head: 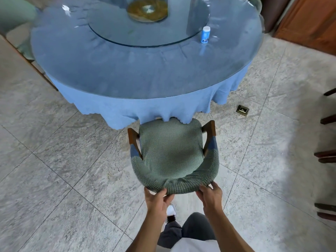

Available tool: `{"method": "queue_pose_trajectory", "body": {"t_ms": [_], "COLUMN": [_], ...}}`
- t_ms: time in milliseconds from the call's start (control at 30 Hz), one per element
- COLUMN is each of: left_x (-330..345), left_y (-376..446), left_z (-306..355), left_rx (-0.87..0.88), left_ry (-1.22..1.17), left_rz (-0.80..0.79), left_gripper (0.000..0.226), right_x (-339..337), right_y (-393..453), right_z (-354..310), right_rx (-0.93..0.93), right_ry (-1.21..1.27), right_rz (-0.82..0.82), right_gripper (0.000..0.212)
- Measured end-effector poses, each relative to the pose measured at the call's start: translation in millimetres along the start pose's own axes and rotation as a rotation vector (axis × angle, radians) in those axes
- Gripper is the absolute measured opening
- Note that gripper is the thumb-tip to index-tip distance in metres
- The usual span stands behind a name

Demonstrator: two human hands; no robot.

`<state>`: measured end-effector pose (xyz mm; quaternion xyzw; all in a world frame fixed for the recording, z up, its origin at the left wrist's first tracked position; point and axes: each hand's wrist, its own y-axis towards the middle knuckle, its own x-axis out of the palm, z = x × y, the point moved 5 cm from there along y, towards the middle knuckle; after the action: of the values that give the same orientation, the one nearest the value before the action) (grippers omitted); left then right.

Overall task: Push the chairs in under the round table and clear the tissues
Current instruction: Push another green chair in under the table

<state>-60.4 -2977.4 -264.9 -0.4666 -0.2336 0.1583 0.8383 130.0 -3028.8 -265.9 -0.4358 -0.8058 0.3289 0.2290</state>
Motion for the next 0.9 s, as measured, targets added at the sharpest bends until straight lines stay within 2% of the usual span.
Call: {"method": "queue_pose_trajectory", "body": {"t_ms": [333, 667, 900], "left_x": [39.8, 108.1, 162.0], "left_y": [38.1, 89.3, 128.5], "left_z": [49.4, 98.1, 129.4], "left_rx": [0.007, -0.012, -0.011], "left_ry": [0.001, -0.014, 0.003], "left_rz": [0.007, 0.049, 0.083], "left_gripper": [0.093, 0.088, 0.083], "right_x": [54.7, 120.3, 164.2], "right_y": [35.7, 90.0, 135.6], "right_z": [-30.4, -83.8, -128.8], "right_rx": [0.000, 0.010, 0.017], "right_ry": [-0.048, -0.016, -0.089], "right_rz": [-0.045, -0.083, -0.102], "right_gripper": [0.022, 0.023, 0.024]}}
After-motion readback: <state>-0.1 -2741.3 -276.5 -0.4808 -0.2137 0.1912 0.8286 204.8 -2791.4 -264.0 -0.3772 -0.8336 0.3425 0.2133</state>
